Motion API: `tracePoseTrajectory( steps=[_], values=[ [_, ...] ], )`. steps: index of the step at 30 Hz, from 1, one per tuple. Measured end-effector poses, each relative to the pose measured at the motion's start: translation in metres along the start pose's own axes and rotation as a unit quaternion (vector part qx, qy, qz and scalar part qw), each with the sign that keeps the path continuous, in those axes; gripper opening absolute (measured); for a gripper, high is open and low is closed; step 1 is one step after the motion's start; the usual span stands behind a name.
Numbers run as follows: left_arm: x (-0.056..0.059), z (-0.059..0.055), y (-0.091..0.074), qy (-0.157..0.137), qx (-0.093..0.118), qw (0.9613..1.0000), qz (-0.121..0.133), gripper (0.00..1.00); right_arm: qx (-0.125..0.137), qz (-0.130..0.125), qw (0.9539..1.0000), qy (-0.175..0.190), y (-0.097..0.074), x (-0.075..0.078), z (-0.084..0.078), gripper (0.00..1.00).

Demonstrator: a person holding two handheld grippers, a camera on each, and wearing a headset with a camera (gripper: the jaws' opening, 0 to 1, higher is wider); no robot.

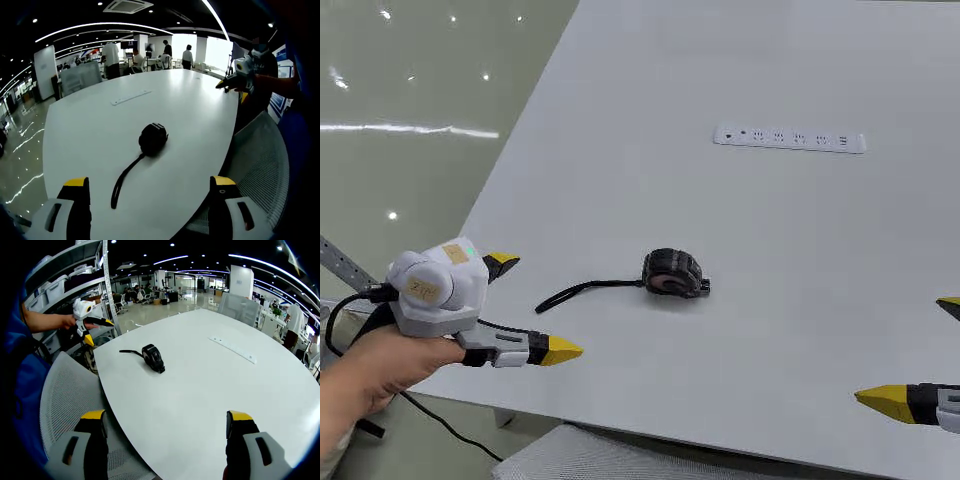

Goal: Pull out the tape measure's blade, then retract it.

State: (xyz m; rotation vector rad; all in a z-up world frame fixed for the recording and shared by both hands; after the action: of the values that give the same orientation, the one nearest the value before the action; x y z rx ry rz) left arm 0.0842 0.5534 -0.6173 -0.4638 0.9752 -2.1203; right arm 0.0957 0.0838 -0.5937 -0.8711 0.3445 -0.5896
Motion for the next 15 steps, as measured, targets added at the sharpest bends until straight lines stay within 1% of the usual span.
tracePoseTrajectory(
  steps=[9,15],
  values=[
    [0.001,0.012,0.014,0.011,0.000,0.9999,-0.010,0.93,-0.003,0.006,0.9999,-0.010,0.009,0.007,0.009,0.94],
    [0.001,0.019,0.026,0.018,-0.001,0.9997,-0.018,0.93,-0.005,0.015,0.9997,-0.018,0.021,0.009,0.016,0.93]
  ],
)
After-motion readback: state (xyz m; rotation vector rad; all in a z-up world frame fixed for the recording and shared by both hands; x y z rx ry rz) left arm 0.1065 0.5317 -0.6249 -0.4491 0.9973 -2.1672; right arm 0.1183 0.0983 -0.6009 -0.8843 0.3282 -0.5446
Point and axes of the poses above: the centre of the closed fingertips' face, and the gripper's own axes: y roughly forward along the fingers, x roughly to its right, z roughly out of its top, the point moved 10 cm from there along -y, roughly backward along the fingers, and after that the axes turned 10 degrees about -x, right-handed, at the moved point
